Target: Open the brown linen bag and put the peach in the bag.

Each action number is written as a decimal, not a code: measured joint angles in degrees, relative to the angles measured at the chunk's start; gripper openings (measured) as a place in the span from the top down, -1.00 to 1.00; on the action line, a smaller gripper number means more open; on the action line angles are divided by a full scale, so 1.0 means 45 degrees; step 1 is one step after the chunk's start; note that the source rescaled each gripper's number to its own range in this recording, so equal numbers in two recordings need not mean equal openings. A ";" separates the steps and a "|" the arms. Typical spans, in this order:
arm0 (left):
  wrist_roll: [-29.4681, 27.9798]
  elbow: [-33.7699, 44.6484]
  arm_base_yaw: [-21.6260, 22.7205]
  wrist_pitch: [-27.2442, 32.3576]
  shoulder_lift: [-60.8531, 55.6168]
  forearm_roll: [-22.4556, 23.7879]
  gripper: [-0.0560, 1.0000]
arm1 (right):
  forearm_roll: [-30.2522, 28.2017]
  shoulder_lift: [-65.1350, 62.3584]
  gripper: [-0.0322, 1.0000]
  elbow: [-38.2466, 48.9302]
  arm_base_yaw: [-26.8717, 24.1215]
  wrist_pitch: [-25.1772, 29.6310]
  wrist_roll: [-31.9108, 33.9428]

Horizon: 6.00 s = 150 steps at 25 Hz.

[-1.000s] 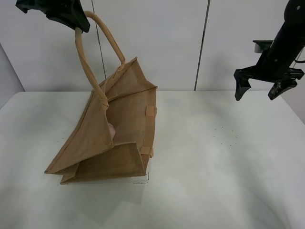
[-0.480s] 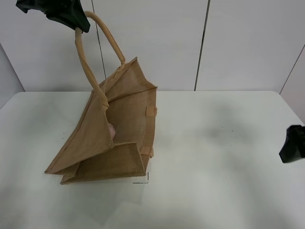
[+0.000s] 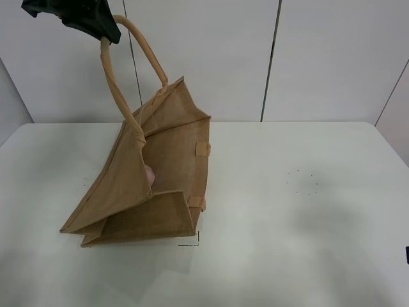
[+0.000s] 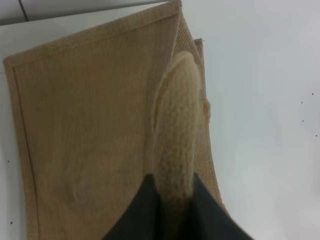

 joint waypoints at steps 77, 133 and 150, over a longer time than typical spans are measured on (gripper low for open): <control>-0.0051 0.0090 0.3256 -0.0084 0.5998 0.2188 -1.00 | 0.0073 -0.4760 -1.00 0.0057 0.0000 0.0004 0.0000; 0.1399 1.9339 0.3060 -0.1473 -2.0375 0.2164 -1.00 | 0.0111 -0.4760 -1.00 0.0057 0.0000 -0.0007 0.0000; 0.1399 1.9379 0.3060 -0.1461 -2.2113 0.1972 -1.00 | 0.0111 -0.4760 -1.00 0.0057 0.0000 -0.0007 0.0000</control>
